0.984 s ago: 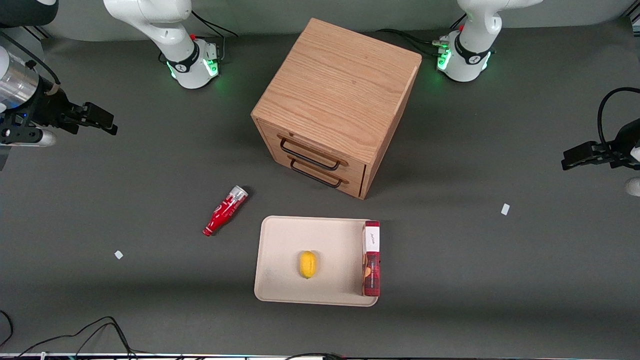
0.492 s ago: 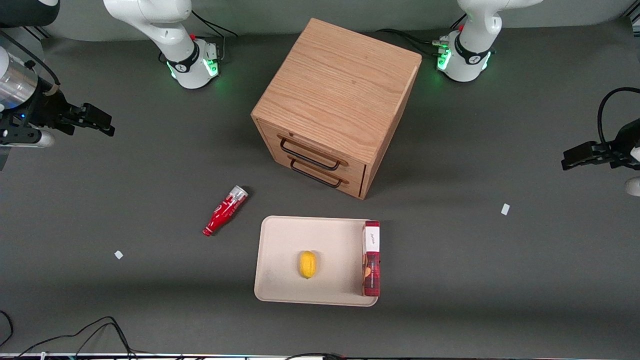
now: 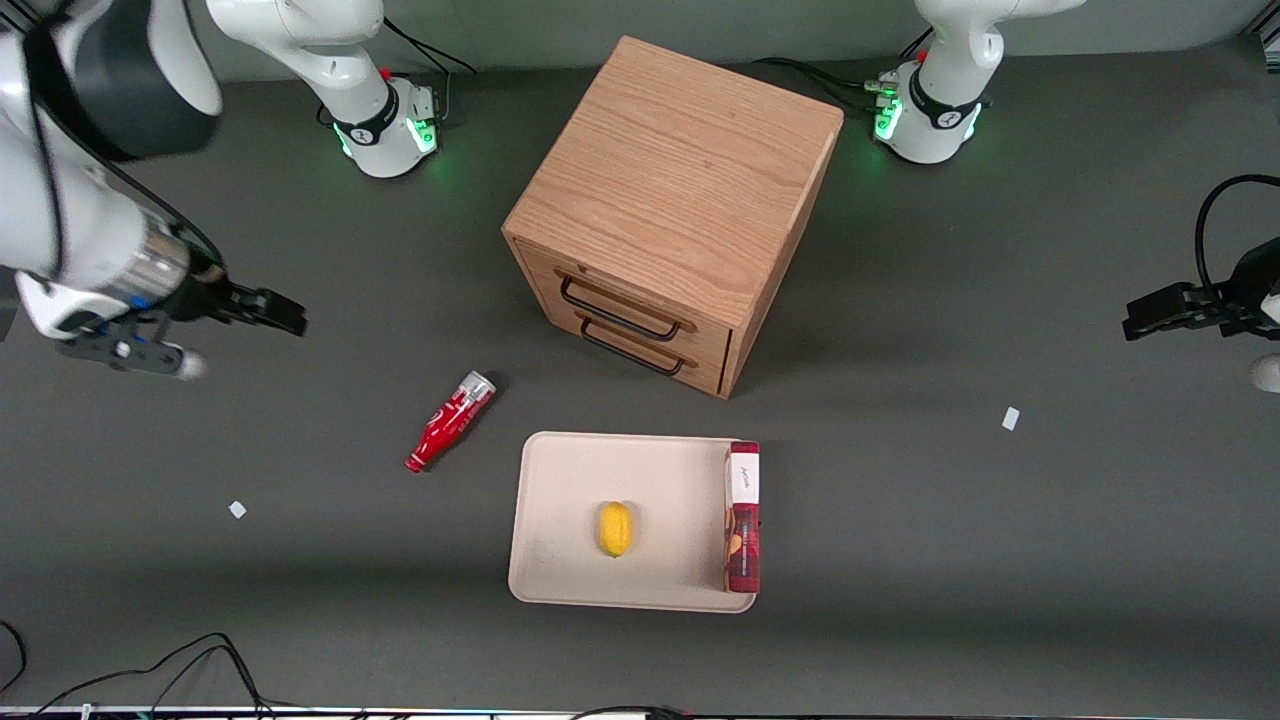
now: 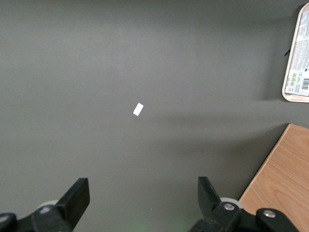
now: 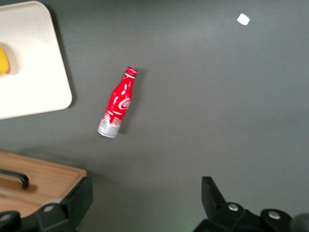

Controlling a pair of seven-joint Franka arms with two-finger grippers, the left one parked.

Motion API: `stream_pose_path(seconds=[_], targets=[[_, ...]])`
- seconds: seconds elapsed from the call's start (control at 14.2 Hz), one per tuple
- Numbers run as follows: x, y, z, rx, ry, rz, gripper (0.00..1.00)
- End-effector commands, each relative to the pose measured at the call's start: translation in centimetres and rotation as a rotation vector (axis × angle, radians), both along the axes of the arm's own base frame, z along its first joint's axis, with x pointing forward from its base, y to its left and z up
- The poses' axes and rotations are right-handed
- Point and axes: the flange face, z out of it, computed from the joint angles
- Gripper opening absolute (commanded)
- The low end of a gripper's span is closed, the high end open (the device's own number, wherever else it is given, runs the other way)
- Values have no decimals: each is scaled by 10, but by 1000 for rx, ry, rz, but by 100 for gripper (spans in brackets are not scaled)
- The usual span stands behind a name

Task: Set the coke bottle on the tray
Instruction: 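Move the open right gripper down toward the red Coca-Cola bottle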

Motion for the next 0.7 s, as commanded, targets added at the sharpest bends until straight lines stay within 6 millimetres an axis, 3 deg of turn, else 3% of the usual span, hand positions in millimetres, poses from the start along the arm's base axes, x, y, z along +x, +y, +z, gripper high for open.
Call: stream_pose_path(seconds=[0.0, 0.21, 0.35, 0.63], targets=[[23, 31, -36, -9, -1, -100, 100], [28, 43, -84, -38, -1, -182, 100], [19, 66, -118, -94, -1, -237, 100], [15, 71, -175, -80, -22, -347, 100]])
